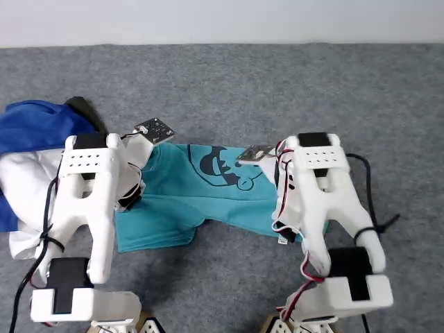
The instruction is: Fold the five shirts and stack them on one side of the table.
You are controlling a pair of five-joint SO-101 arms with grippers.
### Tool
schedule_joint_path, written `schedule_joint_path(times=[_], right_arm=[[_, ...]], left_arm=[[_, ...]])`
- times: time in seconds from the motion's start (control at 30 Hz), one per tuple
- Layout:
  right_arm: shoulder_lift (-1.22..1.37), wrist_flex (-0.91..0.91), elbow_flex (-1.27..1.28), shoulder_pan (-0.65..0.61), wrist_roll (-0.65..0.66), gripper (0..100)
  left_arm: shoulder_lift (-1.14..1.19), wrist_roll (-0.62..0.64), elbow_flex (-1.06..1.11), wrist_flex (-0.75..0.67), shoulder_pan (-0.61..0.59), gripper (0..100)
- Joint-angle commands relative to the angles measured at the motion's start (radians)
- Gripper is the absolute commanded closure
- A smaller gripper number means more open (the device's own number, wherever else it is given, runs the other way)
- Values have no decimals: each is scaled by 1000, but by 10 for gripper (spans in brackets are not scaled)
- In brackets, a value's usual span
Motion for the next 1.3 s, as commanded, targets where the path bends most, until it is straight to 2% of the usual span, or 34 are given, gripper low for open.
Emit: schedule_joint_path(times=[0.0, 0.4, 0.47, 0.6, 0.7, 0.97, 1.27], right_arm=[[30, -53, -12, -1, 18, 771], [285, -236, -11, 97, 15, 772], [312, -242, -26, 104, 17, 815], [315, -214, -77, 107, 15, 989], [314, -125, -152, 110, 15, 987], [137, 74, -361, 163, 49, 988], [-143, 133, -503, 173, 51, 988]], left_arm=[[-48, 11, -28, 14, 6, 995], [-48, 11, -28, 14, 6, 995], [-48, 11, -28, 14, 6, 995], [-51, 11, -28, 15, 6, 995], [-57, 12, -35, 20, 8, 995], [-80, 20, -216, 146, 6, 995], [-129, 190, -498, 190, 25, 995]])
